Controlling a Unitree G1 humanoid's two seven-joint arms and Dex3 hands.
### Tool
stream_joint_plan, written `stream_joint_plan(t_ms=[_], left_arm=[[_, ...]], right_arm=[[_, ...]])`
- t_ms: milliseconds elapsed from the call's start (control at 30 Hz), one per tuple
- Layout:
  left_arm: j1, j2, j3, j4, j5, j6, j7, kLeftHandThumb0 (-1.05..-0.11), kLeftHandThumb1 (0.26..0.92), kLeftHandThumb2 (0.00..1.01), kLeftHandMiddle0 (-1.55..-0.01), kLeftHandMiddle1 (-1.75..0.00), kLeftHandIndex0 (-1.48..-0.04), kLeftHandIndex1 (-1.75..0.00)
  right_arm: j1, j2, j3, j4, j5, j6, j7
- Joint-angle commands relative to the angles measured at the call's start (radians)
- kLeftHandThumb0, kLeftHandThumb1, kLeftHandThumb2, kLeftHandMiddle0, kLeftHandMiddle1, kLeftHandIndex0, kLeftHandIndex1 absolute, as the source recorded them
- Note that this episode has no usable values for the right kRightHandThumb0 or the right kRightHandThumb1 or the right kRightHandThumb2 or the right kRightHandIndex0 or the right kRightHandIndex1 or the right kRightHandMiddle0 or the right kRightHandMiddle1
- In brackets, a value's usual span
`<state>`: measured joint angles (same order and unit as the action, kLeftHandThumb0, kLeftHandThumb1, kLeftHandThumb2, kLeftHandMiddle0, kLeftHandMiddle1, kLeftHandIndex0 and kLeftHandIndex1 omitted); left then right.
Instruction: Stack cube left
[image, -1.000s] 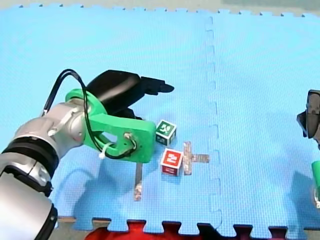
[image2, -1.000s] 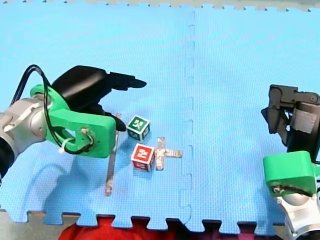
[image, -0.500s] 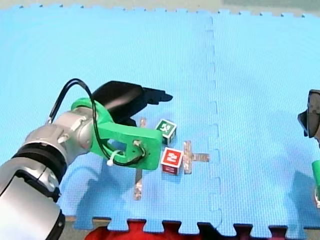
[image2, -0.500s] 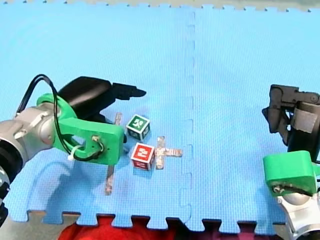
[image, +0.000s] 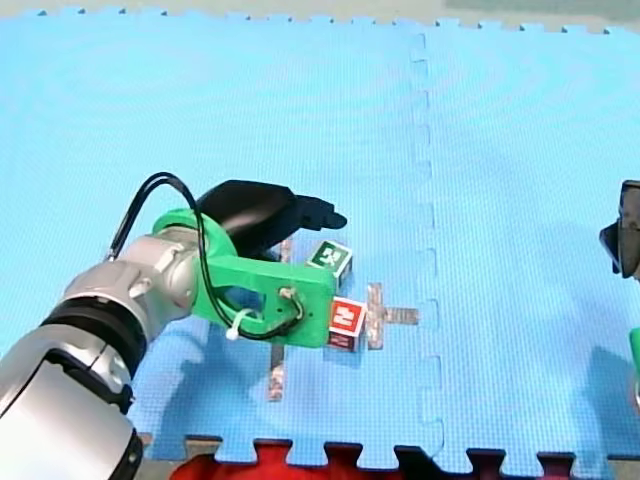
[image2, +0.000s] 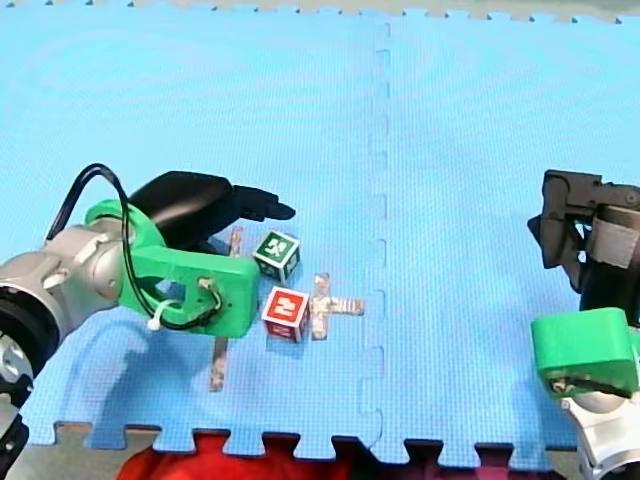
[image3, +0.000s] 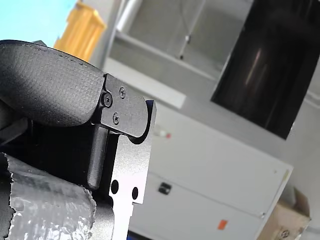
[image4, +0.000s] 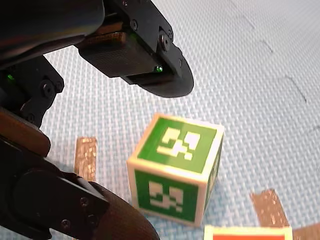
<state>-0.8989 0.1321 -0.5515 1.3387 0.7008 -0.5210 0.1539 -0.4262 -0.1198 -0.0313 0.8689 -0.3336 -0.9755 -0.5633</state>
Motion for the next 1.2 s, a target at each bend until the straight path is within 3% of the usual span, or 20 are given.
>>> stream_joint_plan(t_ms=[0, 333, 667, 733, 800, 1167], left_arm=[[0.008, -0.002, 0.003, 0.005, -0.003, 0.004, 0.010, -0.583, 0.683, 0.00, -0.89, -1.75, -0.82, -0.08], [0.010, -0.005, 0.013, 0.007, -0.017, -0.002, 0.004, -0.590, 0.684, 0.00, -0.92, -1.75, -0.88, -0.06], [0.012, -0.012, 0.011, 0.007, -0.018, 0.007, 0.008, -0.511, 0.724, 0.01, -0.93, -1.75, -1.02, -0.07], [0.015, -0.013, 0.013, 0.007, -0.020, 0.006, 0.023, -0.488, 0.761, 0.02, -0.95, -1.75, -1.19, -0.09], [0.017, -0.013, 0.014, 0.006, -0.020, 0.003, 0.036, -0.480, 0.777, 0.02, -0.96, -1.75, -1.26, -0.10], [0.024, -0.007, 0.019, 0.007, -0.022, -0.006, 0.071, -0.472, 0.815, 0.02, -0.98, -1.75, -1.27, -0.06]], right_arm=[[0.004, -0.007, -0.004, -0.004, 0.002, -0.005, -0.001], [0.012, -0.007, -0.006, -0.020, -0.014, 0.005, -0.018], [0.026, -0.004, -0.006, -0.057, -0.026, 0.018, -0.035], [0.026, -0.004, -0.006, -0.059, -0.026, 0.020, -0.036], [0.026, -0.004, -0.006, -0.059, -0.027, 0.019, -0.037], [0.025, -0.003, -0.003, -0.050, -0.029, 0.014, -0.043]])
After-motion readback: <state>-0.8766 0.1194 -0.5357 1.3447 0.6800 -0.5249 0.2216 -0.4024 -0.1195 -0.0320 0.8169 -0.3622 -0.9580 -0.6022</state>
